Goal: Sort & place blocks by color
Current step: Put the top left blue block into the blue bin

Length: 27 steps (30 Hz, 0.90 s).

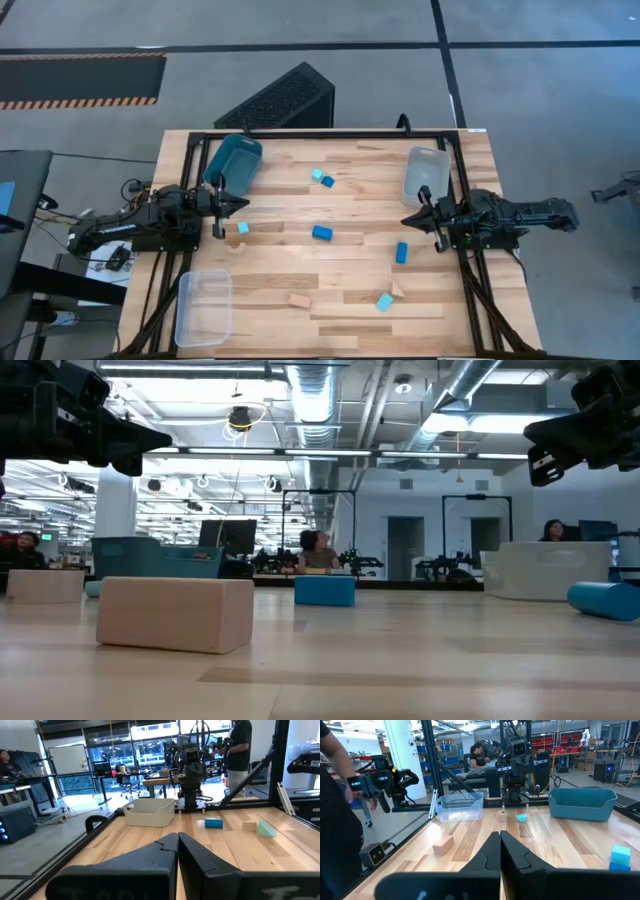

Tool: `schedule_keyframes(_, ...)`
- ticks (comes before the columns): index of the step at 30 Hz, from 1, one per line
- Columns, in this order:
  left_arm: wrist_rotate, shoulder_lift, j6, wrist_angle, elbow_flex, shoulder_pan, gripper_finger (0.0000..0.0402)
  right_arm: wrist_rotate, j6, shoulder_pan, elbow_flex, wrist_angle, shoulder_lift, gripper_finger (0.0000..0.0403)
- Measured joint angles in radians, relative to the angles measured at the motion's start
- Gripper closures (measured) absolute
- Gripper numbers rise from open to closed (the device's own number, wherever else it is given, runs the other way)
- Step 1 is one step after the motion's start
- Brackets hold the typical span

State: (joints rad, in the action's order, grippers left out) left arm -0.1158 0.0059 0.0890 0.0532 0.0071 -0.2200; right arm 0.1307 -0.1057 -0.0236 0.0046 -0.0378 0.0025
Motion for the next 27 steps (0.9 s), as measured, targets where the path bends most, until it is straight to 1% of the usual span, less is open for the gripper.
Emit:
schedule_keyframes(5,0.011,0.0,0.005,0.001,0.0,0.0,0.04,0.0,0.0,0.0,0.0,0.0,0.0,0.0391)
schedule_keyframes(10,0.222,0.0,0.044,0.002,0.0,0.0,0.04,0.0,0.0,0.0,0.0,0.0,0.0,0.0391)
schedule_keyframes(12,0.275,0.0,0.046,0.002,0.0,-0.001,0.04,0.0,0.005,0.0,0.0,0.0,0.0,0.0391)
schedule_keyframes(13,0.29,0.0,0.046,0.003,0.0,-0.001,0.04,0.0,0.014,0.0,0.0,0.0,0.0,0.0391)
schedule_keyframes(17,0.291,0.0,0.046,0.004,0.0,-0.001,0.04,0.0,0.1,0.0,0.0,-0.002,0.0,0.0391)
schedule_keyframes(21,0.293,0.0,0.048,0.005,0.0,-0.001,0.04,0.0,0.103,0.0,0.0,-0.015,0.0,0.0391)
schedule_keyframes(27,0.408,0.0,0.11,0.012,0.009,-0.001,0.04,0.001,0.107,0.0,0.0,-0.046,0.0,0.0391)
